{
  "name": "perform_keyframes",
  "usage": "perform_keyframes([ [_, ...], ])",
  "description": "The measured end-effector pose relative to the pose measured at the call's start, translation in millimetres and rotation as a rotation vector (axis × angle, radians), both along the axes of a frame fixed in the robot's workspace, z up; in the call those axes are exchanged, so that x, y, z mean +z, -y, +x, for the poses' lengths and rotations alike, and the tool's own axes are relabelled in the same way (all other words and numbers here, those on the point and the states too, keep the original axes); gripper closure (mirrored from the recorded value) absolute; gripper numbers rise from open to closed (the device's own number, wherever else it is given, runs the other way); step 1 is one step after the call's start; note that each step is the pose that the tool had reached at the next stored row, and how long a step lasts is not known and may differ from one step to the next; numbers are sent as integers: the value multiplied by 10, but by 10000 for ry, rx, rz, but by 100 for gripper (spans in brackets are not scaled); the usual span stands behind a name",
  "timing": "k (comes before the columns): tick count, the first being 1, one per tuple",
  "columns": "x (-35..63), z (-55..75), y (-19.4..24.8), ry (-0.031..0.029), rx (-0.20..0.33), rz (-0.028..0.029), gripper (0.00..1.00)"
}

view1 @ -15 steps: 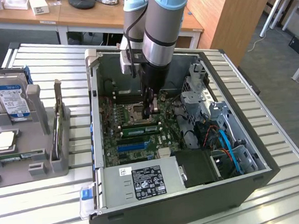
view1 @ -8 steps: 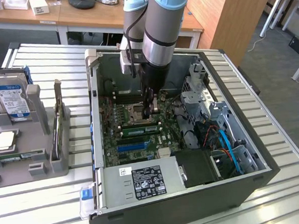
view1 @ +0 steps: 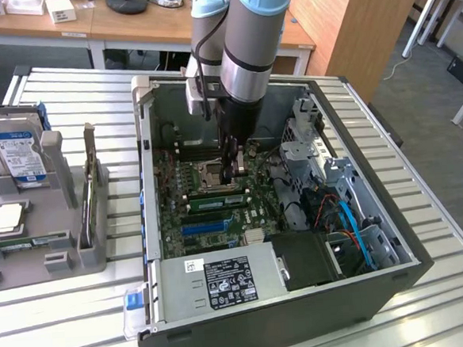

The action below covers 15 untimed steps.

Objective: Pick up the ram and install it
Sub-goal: 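Press down the ram until it locks into place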

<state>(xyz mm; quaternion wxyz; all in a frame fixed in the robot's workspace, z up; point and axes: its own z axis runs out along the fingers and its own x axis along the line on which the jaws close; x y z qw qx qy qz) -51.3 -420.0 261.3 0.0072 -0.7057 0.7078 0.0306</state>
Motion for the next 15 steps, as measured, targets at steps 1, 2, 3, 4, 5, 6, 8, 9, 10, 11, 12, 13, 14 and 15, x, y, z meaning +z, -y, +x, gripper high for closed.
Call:
perform_keyframes([
  [1, 0, 0, 0, -1, -12, 0, 89],
  [2, 0, 0, 0, 0, -58, 0, 89],
  [3, -1, 1, -1, 1, -160, 1, 89],
  [4, -1, 0, -1, 1, -301, 1, 89],
  [5, 0, 0, 0, 0, -465, 0, 89],
  [6, 0, 0, 0, 0, -638, 0, 89],
  [8, -1, 0, 0, 0, -989, 0, 89],
  [9, -1, 0, 0, 0, -1180, 0, 89],
  [10, -1, 0, 0, -1, -1355, -1, 89],
  [11, -1, 0, 0, 0, -1529, 0, 89],
  [12, -1, 0, 0, 0, -1698, 1, 89],
  [13, -1, 0, 0, 0, -1878, 0, 89],
  [14, -1, 0, 0, -1, -2055, 0, 89],
  [15, -1, 0, 0, 0, -2231, 0, 89],
])
